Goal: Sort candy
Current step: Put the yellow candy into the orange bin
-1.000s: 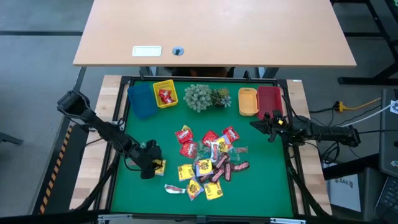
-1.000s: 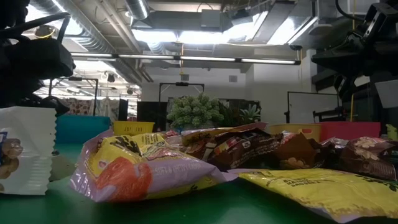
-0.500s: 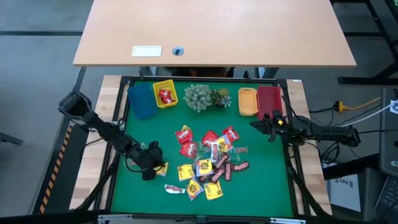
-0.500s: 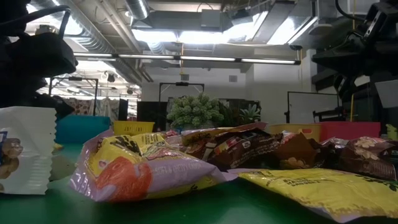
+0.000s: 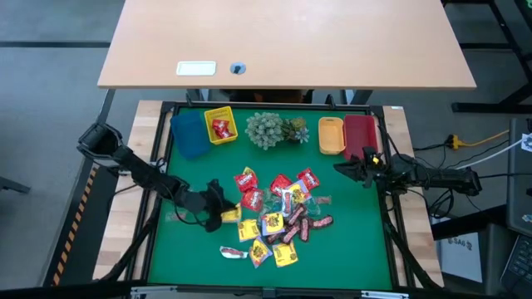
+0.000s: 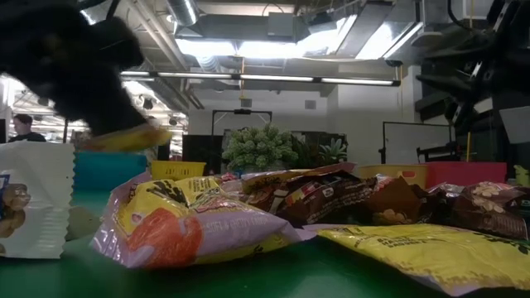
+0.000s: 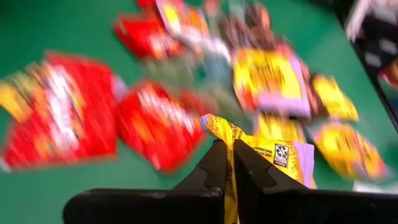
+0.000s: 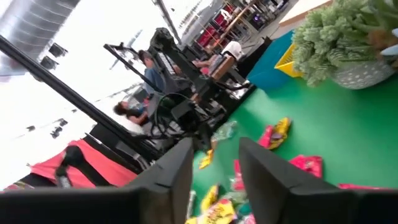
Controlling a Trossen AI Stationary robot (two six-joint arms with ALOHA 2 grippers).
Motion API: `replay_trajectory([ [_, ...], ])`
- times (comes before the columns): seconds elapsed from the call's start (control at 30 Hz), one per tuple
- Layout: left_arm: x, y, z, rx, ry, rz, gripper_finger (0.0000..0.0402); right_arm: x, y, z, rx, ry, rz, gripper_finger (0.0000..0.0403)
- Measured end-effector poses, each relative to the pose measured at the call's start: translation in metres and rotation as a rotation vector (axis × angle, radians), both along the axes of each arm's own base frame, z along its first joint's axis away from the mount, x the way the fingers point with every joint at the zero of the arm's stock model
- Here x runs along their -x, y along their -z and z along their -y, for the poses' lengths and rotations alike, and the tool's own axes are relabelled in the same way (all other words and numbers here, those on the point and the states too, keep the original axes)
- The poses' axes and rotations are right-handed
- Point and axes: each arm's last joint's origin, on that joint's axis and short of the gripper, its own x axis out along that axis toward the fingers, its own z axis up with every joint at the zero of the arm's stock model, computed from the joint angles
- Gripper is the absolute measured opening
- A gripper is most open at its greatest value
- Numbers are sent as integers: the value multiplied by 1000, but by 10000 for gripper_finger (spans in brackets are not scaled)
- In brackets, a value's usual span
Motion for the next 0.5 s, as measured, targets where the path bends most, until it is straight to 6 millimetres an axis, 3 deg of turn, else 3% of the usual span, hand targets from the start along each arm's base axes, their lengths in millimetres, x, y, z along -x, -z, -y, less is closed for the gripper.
replay_trajectory([
  [0.2,-16,-18,-21,-151,-73,171,0,1,-9,0,-64,-8,98,188],
  [0.37,-30,-34,-41,-239,-141,240,0,2,-12,0,-67,-8,129,194],
  [0.5,-54,-55,-53,-312,-169,279,0,2,-13,0,-67,-8,135,195],
])
